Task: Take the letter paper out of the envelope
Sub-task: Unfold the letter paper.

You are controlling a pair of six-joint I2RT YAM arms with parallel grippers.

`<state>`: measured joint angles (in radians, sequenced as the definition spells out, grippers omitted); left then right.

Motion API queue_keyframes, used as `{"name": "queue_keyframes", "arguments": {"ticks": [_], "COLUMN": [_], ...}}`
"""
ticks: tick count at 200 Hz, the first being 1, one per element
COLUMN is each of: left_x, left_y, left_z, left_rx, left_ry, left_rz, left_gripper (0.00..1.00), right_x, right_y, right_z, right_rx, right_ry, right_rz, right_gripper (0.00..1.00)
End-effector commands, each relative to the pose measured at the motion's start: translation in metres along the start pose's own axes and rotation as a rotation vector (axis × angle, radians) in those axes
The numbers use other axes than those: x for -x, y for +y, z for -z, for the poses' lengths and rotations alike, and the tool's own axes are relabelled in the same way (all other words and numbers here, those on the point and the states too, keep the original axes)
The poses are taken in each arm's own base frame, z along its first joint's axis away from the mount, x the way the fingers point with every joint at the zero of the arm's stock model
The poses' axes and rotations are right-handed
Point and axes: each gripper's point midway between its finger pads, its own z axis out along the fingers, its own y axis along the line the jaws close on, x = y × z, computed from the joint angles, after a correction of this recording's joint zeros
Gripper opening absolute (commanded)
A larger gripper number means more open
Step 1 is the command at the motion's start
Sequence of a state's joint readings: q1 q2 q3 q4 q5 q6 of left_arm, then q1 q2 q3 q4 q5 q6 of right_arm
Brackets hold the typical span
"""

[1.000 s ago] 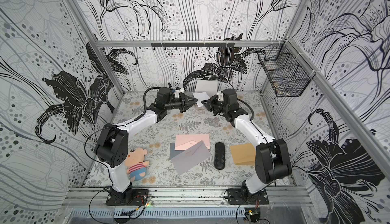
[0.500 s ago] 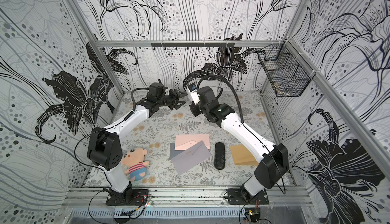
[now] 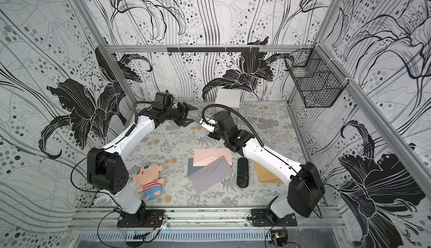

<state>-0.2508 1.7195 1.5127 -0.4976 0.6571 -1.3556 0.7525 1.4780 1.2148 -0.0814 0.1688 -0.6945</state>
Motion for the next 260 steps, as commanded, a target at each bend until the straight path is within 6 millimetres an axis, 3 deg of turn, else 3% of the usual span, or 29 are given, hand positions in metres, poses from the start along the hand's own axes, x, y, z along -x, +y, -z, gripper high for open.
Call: {"name": "queue_keyframes", "arguments": {"ticks": [1, 31, 59, 180, 218, 244, 260], "left_x": [-0.011, -0.008, -0.008, -0.007, -0.006, -0.004, -0.003], "left_y": [0.009, 0.013, 0.017, 0.016, 0.009, 0.003, -0.004], "left_z": [-0.003, -0.010, -0.018, -0.013, -0.012, -0.010, -0.008], "left_rx": [0.036, 0.028, 0.016, -0.021, -0.050, -0.066, -0.081], "left_ry": [0.063, 0.071, 0.087, 0.059, 0.055, 0.041, 0.030], "left_rz": [-0.018, 0.000, 0.023, 0.032, 0.019, -0.013, -0.039], "left_gripper": [0.70, 0.70, 0.62, 0.00, 0.00, 0.00, 0.00], "right_x": [0.018, 0.026, 0.029, 0.029, 0.025, 0.027, 0.028], "right_y": [-0.008, 0.002, 0.007, 0.025, 0.028, 0.029, 0.028], "right_z": [0.011, 0.012, 0.012, 0.015, 0.015, 0.020, 0.024], "right_rx": [-0.034, -0.006, -0.003, 0.030, 0.052, 0.079, 0.091], "right_ry": [-0.069, -0.084, -0.087, -0.085, -0.056, -0.052, -0.040], "right_rz": [0.082, 0.131, 0.154, 0.160, 0.116, 0.054, 0.001], "right_gripper": [0.00, 0.00, 0.00, 0.00, 0.00, 0.15, 0.18]}}
